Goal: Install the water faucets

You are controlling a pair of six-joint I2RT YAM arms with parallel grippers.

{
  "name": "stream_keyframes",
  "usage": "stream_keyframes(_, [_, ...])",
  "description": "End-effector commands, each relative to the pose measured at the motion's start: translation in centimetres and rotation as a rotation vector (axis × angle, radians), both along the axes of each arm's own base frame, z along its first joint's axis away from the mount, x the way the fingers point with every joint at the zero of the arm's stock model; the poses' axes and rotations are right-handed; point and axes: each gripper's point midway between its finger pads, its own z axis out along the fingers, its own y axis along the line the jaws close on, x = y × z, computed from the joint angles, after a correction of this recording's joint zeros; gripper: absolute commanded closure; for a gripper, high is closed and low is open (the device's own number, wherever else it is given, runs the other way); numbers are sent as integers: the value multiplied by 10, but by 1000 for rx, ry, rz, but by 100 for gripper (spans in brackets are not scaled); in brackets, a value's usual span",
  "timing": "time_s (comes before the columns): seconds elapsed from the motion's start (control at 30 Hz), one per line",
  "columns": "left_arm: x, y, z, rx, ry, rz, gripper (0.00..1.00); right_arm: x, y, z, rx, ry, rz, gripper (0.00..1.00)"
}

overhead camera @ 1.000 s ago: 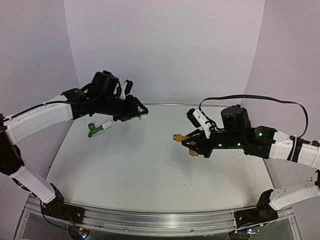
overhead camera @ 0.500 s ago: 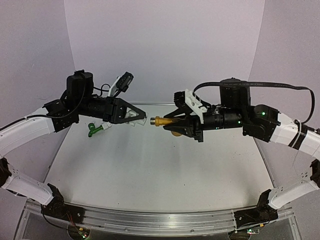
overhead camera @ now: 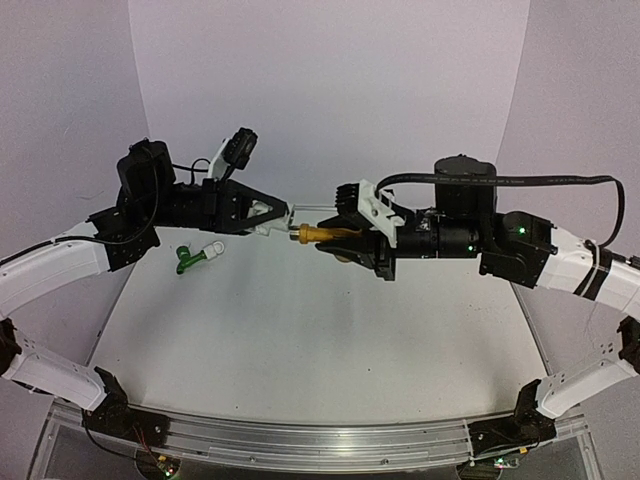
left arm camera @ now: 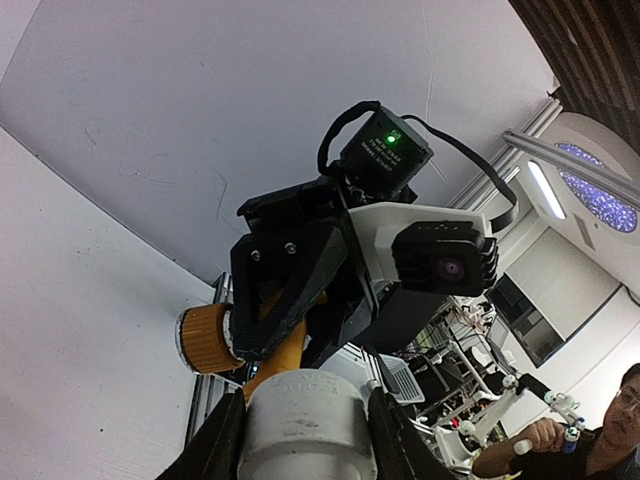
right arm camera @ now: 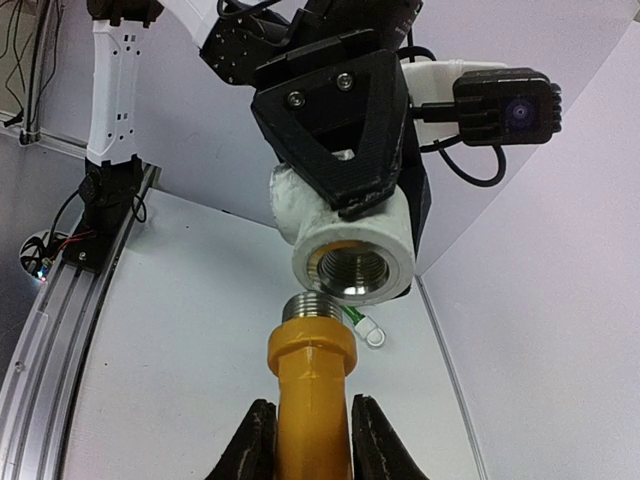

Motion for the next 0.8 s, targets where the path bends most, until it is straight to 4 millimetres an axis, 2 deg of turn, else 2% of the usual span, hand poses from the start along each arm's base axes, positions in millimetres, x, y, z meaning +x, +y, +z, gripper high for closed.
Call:
stream_keyframes(0.0, [-6, 8, 21, -72, -39, 4, 100, 4, -5, 42, 142, -80, -46, 100])
stream_keyframes(0.77, [3, 1, 9, -47, 10, 15, 100, 2, -4, 46, 154, -92, -48, 100])
